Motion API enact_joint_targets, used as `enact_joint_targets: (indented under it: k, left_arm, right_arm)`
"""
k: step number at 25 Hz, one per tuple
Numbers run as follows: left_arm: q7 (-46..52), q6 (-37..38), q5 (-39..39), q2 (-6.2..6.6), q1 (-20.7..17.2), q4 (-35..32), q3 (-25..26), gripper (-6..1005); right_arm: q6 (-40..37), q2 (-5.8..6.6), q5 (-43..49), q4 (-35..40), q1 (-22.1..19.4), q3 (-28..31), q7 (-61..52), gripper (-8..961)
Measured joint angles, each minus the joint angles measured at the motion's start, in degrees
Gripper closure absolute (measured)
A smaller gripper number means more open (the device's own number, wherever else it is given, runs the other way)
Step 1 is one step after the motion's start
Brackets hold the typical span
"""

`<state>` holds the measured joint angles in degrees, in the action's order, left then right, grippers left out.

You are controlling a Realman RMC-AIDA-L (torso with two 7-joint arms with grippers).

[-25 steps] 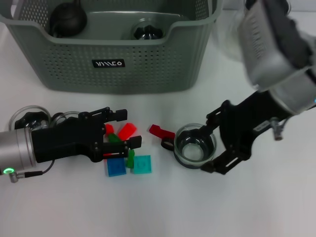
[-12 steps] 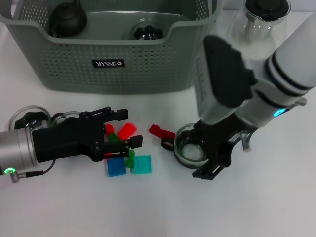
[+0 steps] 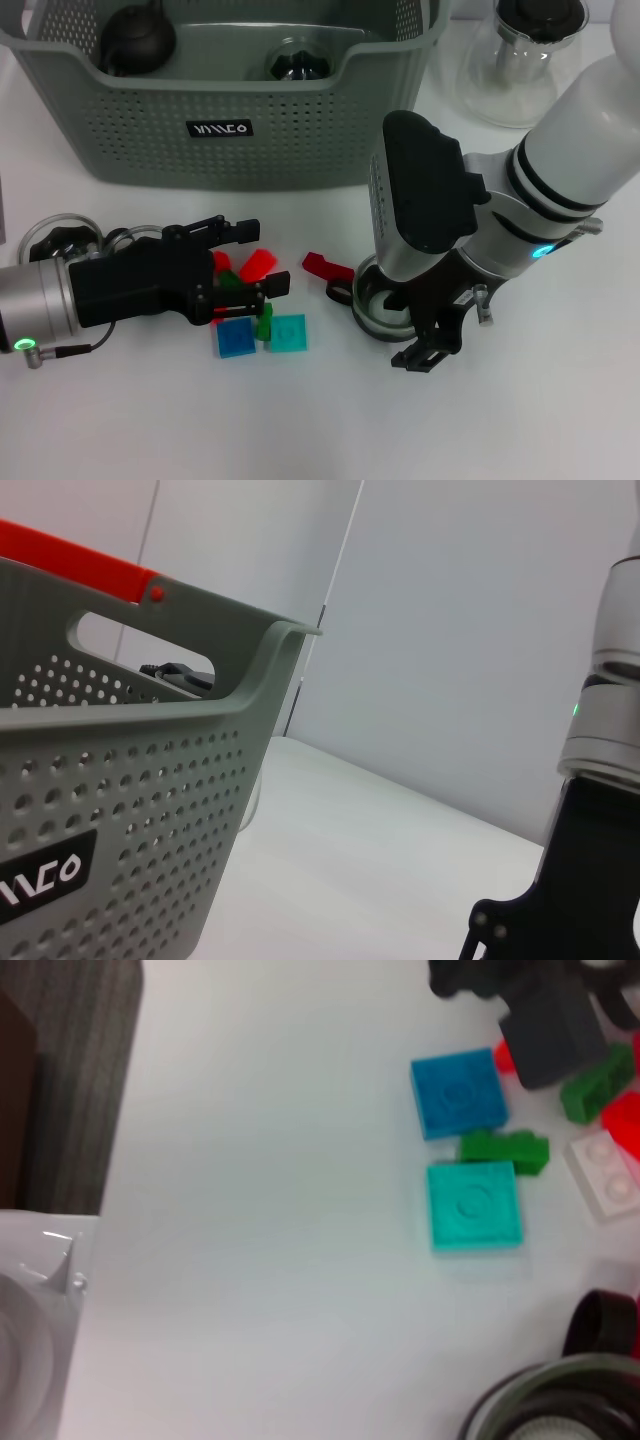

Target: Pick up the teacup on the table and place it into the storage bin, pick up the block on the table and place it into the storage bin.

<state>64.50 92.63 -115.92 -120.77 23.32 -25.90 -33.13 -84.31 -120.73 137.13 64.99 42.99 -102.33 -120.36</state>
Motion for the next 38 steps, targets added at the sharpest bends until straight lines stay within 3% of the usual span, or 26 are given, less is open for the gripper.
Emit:
enact_joint_targets:
  k: [1, 12, 17, 20, 27, 32, 35, 38]
  left_arm:
    - [0.00, 0.00, 0.00, 0.00, 0.00, 0.02, 0.00, 140]
    - [-0.05, 0.13, -0.02, 0.01, -0.15, 0.06, 0.00, 140]
    - [-0.08, 0.03, -0.03, 0.01, -0.51, 0.06, 0.00, 140]
    - [-0.08, -0.02, -0.02, 0.01, -0.63, 0.06, 0.00, 140]
    - [-0.09, 0.32, 0.00, 0.14, -0.72, 0.06, -0.01, 140]
    - [-0.09, 0.21, 0.00, 0.03, -0.73, 0.02, 0.00, 139]
    - [-0.10, 0.21, 0.00, 0.01, -0.67, -0.02, -0.01, 139]
    - [-0.49, -0.01, 0.00, -0.03, -0.52, -0.01, 0.00, 139]
  right_arm:
    - [0.18, -0.02, 0.48, -0.02, 0.00, -0.31, -0.66, 146]
    - [-0.38, 0.09, 1.25, 0.87, -0.30, -1.96, -2.51, 560]
    - [-2.45, 0.21, 0.97, 1.06, -0.05, -0.11, -4.18, 806]
    - [-5.18, 0.22, 0.41, 1.83, -0.07, 2.47, -4.28, 831]
    - [-21.86, 0.54, -0.97, 16.61, -0.66, 20.64, -3.80, 889]
    - [-28.93, 0.73, -6.34, 24.62, 2.91, 33.06, -4.21, 896]
    - [-29.07, 1.69, -16.12, 24.38, 6.28, 41.28, -4.28, 897]
    - [-26.85, 2.83, -23.38, 19.09, 10.45, 48.73, -4.37, 897]
